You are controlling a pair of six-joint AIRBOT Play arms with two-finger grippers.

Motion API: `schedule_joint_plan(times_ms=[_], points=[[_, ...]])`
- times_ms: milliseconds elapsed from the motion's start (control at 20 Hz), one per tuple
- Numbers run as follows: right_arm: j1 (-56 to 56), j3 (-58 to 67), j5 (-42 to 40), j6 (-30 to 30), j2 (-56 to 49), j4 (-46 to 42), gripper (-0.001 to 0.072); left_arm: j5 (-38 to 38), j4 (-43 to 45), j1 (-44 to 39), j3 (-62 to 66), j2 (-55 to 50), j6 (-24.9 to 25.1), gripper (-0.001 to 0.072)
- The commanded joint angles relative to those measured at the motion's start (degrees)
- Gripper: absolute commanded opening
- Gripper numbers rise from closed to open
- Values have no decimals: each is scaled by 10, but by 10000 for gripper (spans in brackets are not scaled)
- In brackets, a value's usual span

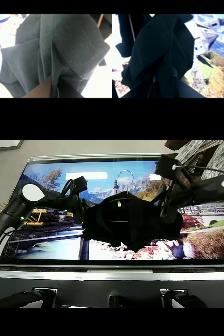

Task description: Fold the clothes and pants, and hang the long-sleeved shirts on hangers.

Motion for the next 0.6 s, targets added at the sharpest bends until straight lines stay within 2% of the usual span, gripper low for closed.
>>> schedule_joint_plan(times_ms=[0,100,200,250,350,450,550], points=[[-1,0,-6,21,44,-42,258,-1,6,1,0,6,0,13],[-1,0,-4,74,71,-107,280,-1,24,0,0,10,0,13],[-6,0,-12,144,93,-180,375,-1,41,1,0,17,0,13],[-27,0,-20,149,99,-173,426,-1,45,1,0,20,0,13],[-102,0,-24,141,94,-124,427,-1,45,0,0,23,0,13],[-187,0,-23,114,72,-26,428,-1,45,0,0,25,0,13],[-241,0,4,41,35,51,504,-1,44,0,0,26,0,13]])
